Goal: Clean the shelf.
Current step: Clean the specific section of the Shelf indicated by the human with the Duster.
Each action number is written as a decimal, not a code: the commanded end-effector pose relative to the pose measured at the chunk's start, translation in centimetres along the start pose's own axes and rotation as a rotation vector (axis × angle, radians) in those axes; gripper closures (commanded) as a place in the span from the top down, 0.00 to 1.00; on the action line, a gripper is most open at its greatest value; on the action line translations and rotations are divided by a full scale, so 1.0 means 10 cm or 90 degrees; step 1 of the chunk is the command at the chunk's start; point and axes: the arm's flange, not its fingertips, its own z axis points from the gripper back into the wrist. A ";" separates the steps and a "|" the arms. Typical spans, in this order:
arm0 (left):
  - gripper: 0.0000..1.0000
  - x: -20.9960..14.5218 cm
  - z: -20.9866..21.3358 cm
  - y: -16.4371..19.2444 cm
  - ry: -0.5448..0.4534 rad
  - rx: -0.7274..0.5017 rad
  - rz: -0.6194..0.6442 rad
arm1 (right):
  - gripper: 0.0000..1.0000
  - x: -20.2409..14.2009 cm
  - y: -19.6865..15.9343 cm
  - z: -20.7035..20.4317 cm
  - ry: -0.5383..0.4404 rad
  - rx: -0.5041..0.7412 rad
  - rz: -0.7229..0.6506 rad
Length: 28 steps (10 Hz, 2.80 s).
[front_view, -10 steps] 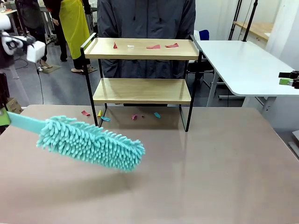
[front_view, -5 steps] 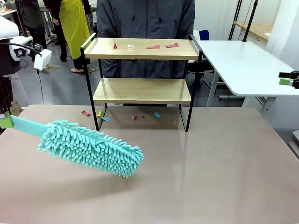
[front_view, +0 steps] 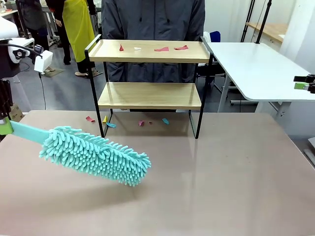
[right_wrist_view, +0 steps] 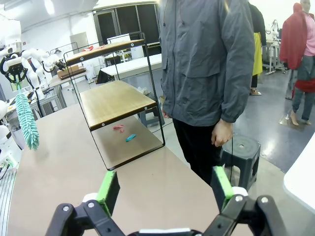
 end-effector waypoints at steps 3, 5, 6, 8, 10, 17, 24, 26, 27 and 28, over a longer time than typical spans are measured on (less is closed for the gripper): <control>0.13 -0.03 0.03 -0.01 -0.010 -0.006 -0.002 | 1.00 0.03 0.01 -0.01 0.002 0.000 0.000; 0.13 -0.03 0.03 -0.01 -0.010 -0.006 -0.002 | 1.00 0.03 0.01 -0.01 0.002 0.000 0.000; 0.13 -0.03 0.03 -0.01 -0.010 -0.006 -0.002 | 1.00 0.03 0.01 -0.01 0.002 0.000 0.000; 0.13 -0.03 0.03 -0.01 -0.010 -0.006 -0.002 | 1.00 0.03 0.01 -0.01 0.002 0.000 0.000; 0.13 -0.03 0.03 -0.01 -0.010 -0.006 -0.002 | 1.00 0.03 0.01 -0.01 0.002 0.000 0.000; 0.13 -0.03 0.03 -0.01 -0.010 -0.006 -0.002 | 1.00 0.03 0.01 -0.01 0.002 0.000 0.000; 0.13 0.07 0.55 -0.09 -0.131 -0.033 -0.005 | 1.00 0.03 0.01 -0.01 0.002 0.000 0.000; 0.13 0.10 1.11 -0.28 -0.212 -0.003 -0.019 | 1.00 0.03 0.01 -0.01 0.002 0.000 0.000; 0.13 0.16 1.42 -0.42 -0.253 -0.002 0.010 | 1.00 0.03 0.01 -0.01 0.002 0.000 0.000; 0.13 0.25 1.69 -0.53 -0.294 -0.012 0.043 | 1.00 0.03 0.01 -0.01 0.002 0.000 0.000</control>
